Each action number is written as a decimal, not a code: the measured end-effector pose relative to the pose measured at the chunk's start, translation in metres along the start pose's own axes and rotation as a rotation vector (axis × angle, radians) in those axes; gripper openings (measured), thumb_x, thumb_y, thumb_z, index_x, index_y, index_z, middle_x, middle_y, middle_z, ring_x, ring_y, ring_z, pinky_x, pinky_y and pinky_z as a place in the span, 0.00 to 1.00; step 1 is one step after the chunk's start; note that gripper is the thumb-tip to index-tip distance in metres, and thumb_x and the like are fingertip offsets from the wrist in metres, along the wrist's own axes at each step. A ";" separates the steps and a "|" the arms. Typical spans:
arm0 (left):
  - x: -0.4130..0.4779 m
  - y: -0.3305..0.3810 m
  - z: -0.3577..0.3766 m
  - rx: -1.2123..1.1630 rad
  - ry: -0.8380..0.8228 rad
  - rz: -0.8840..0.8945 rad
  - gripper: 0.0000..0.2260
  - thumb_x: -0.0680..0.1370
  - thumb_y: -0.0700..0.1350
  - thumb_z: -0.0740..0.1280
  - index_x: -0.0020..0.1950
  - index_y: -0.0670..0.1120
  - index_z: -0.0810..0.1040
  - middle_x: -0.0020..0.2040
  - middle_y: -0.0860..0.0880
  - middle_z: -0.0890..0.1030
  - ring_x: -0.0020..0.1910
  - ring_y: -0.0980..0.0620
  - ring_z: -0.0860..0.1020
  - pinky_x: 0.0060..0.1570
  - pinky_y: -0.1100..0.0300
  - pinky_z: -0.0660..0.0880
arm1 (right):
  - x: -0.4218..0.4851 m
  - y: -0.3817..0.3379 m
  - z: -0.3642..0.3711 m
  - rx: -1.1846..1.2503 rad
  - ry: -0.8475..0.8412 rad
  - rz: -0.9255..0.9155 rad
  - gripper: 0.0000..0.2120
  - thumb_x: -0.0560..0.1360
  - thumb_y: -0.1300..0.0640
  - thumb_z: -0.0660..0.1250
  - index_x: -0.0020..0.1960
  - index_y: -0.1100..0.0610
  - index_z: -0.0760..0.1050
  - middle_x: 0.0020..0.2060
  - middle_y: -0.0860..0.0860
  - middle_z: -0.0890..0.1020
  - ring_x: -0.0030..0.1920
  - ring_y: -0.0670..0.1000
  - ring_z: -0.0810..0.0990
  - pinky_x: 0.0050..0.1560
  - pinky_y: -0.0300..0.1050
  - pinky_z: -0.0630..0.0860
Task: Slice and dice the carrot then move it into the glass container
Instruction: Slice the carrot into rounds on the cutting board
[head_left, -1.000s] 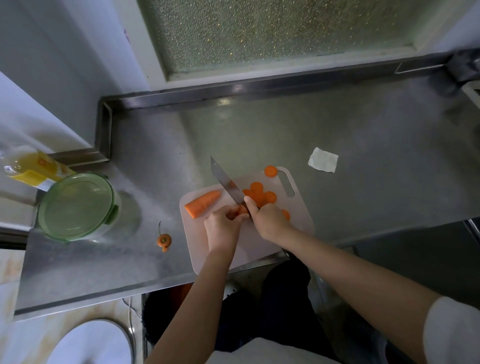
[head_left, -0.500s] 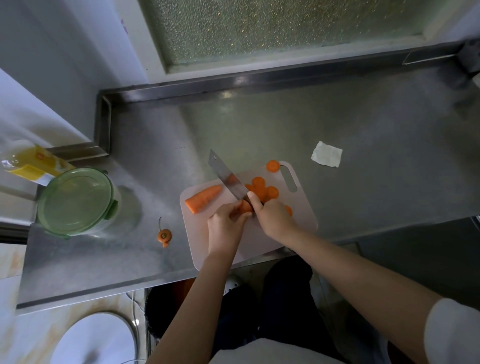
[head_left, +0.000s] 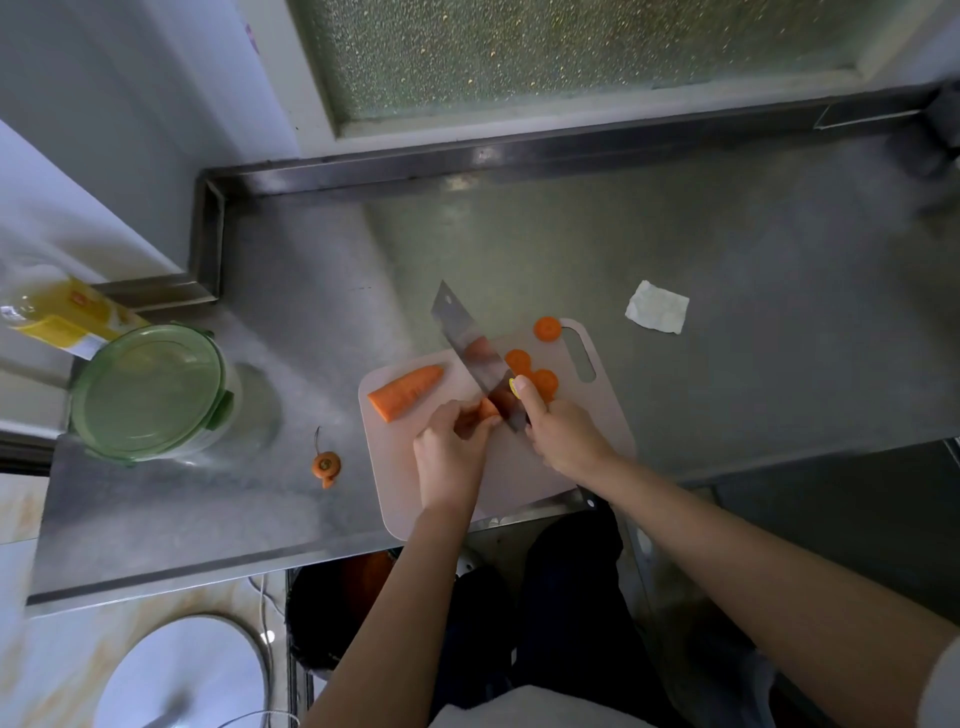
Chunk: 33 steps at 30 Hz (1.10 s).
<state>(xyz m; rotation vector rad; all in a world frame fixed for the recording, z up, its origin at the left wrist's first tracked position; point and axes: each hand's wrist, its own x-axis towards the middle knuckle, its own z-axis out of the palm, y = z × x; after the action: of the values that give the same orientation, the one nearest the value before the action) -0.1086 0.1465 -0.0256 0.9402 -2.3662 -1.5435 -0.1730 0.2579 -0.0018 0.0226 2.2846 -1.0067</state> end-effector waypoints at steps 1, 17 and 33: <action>0.001 -0.002 0.000 0.007 -0.002 0.006 0.06 0.70 0.41 0.74 0.46 0.45 0.82 0.43 0.54 0.82 0.41 0.61 0.78 0.46 0.75 0.71 | -0.001 0.000 -0.002 0.010 0.014 -0.005 0.31 0.80 0.37 0.48 0.27 0.57 0.65 0.27 0.53 0.72 0.37 0.56 0.73 0.43 0.44 0.66; 0.000 -0.006 0.005 0.094 -0.010 0.023 0.09 0.71 0.41 0.72 0.51 0.44 0.82 0.46 0.48 0.83 0.46 0.51 0.80 0.51 0.59 0.75 | -0.017 0.002 -0.013 0.066 0.047 -0.052 0.30 0.78 0.36 0.50 0.26 0.54 0.64 0.24 0.50 0.69 0.26 0.50 0.67 0.30 0.42 0.62; 0.002 -0.005 0.005 0.095 0.003 0.048 0.08 0.71 0.39 0.72 0.50 0.42 0.83 0.47 0.47 0.83 0.46 0.51 0.80 0.49 0.66 0.72 | -0.032 -0.007 -0.012 -0.036 0.021 -0.065 0.33 0.80 0.39 0.48 0.31 0.63 0.70 0.27 0.56 0.74 0.32 0.54 0.74 0.36 0.45 0.66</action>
<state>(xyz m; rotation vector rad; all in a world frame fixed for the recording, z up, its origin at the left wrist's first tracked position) -0.1099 0.1480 -0.0328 0.8968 -2.4603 -1.4237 -0.1557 0.2687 0.0268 -0.0563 2.3358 -1.0026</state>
